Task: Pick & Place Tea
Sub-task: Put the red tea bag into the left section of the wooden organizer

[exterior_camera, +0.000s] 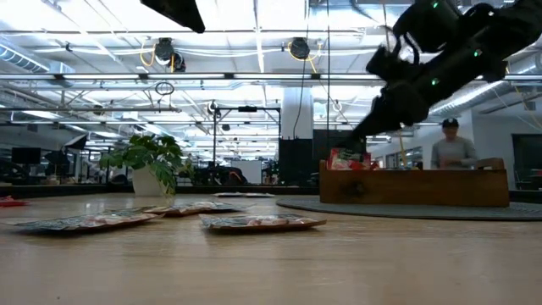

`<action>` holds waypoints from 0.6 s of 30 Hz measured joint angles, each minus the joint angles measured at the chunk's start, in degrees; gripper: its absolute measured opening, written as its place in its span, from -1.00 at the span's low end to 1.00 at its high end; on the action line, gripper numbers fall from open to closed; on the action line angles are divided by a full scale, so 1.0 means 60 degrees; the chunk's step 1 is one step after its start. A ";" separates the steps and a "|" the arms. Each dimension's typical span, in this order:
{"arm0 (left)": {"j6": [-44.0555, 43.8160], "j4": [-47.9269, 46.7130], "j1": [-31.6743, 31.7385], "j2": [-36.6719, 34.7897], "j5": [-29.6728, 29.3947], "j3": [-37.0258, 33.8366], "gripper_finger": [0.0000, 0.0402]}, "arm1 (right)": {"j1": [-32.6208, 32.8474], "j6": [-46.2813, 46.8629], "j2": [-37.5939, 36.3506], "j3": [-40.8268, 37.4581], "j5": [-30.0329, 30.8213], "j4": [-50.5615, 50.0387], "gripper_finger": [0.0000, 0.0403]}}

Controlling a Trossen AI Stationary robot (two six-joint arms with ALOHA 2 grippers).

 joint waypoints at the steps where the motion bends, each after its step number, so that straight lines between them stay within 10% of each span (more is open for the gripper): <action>1: -0.0030 -0.0045 0.0000 0.0000 0.0000 0.0000 0.27 | 0.0067 -0.0185 -0.0146 0.0000 -0.0014 0.0125 -1.00; 10: -0.0435 -0.0922 0.0108 -0.0001 0.2193 0.0000 0.27 | 0.0122 -0.0773 -0.1344 -0.1295 -0.1988 0.3733 -0.99; 18: -0.2155 -0.2241 -0.0777 -0.1442 0.1316 -0.0307 0.27 | -0.0224 -0.0274 -0.2594 -0.2717 -0.1977 0.4799 -0.61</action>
